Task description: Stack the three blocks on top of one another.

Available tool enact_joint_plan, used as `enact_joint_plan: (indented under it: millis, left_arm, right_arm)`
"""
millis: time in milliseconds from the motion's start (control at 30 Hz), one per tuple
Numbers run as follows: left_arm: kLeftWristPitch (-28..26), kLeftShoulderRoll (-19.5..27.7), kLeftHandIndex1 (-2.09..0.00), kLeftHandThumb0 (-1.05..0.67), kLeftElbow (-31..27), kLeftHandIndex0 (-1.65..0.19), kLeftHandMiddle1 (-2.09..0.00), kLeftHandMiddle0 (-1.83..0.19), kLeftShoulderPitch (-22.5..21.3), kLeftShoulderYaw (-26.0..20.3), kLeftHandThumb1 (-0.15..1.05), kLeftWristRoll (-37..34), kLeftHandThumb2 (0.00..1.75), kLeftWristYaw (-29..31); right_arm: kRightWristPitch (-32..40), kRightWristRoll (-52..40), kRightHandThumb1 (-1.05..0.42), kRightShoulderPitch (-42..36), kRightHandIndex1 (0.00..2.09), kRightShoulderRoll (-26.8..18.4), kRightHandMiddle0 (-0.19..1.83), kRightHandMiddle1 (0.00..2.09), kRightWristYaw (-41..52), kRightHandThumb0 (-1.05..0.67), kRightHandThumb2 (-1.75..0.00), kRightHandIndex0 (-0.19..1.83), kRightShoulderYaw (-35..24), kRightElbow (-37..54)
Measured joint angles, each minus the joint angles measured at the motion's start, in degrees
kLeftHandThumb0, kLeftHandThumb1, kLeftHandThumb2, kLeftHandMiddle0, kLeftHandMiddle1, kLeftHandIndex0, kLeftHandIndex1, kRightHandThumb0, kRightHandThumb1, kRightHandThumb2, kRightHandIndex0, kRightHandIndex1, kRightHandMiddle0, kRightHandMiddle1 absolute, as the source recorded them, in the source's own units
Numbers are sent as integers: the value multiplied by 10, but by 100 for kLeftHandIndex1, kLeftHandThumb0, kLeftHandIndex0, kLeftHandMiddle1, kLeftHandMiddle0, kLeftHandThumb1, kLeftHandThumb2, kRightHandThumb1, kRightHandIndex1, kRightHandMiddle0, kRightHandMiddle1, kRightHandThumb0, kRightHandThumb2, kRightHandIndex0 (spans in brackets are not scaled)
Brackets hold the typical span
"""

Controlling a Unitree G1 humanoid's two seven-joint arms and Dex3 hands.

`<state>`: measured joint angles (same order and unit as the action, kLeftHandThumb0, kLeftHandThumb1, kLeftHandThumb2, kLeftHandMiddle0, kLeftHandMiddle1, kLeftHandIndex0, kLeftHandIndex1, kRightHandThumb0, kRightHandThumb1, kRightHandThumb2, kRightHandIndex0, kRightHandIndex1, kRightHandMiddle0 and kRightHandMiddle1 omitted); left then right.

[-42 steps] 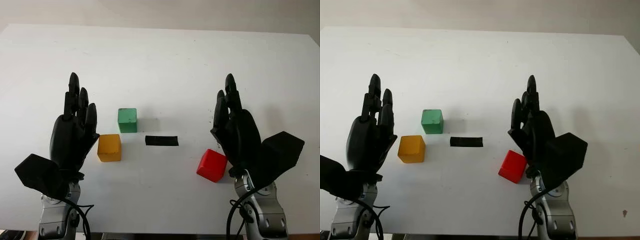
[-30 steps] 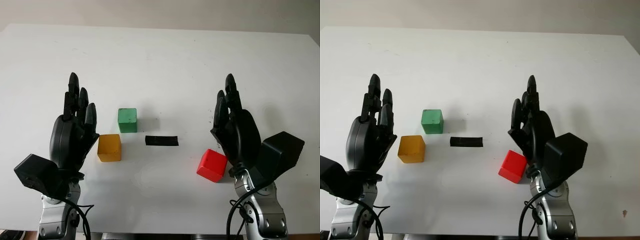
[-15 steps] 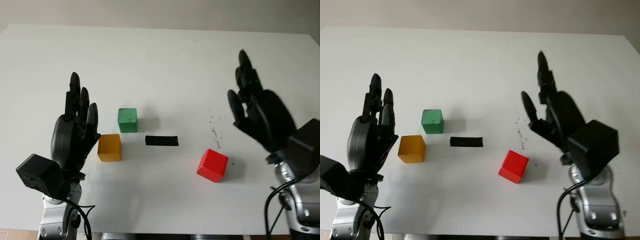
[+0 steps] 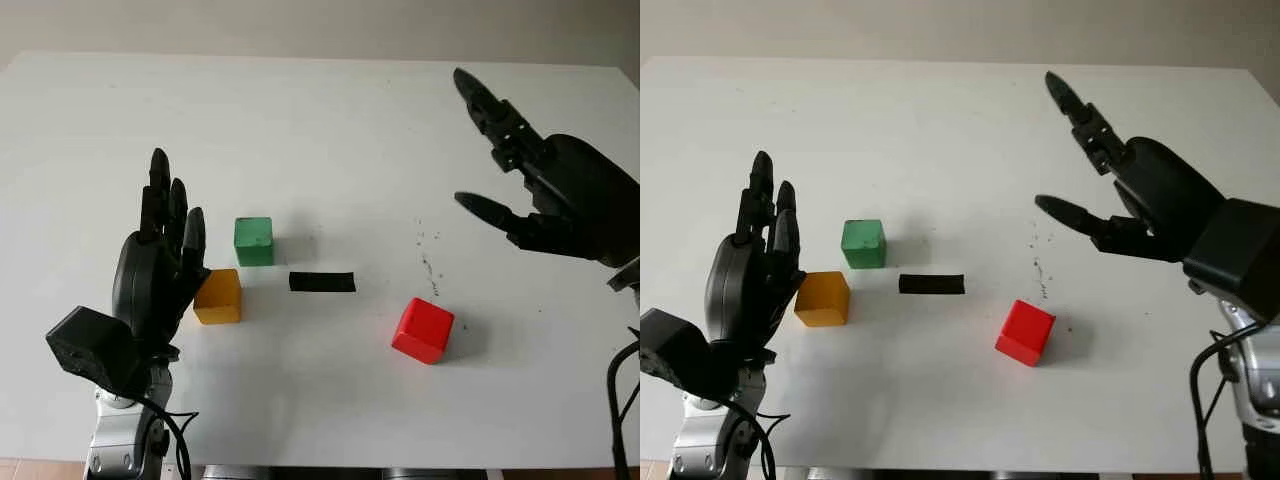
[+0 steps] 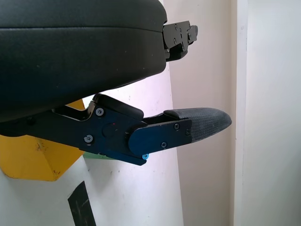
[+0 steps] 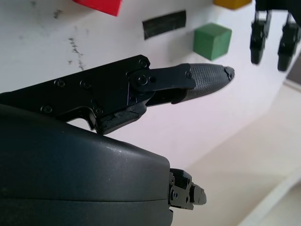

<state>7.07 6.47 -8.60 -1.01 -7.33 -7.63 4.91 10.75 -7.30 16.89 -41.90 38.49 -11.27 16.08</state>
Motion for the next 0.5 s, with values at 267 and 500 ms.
enact_joint_plan:
  millis: [267,500]
  left_arm:
    - [1,0,-5,-72,1,15,-5,15,-5,0,105,-1,57,2]
    - [5,0,-5,-72,7,16,-5,16,-11,0,105,-1,58,4]
  right_arm:
    - [-24,26,-75,79,7,-102,20,12,103,-69,-3,-10,26,-36]
    - [-91,47,-71,126,6,-137,25,9,161,-64,-5,-9,56,-68]
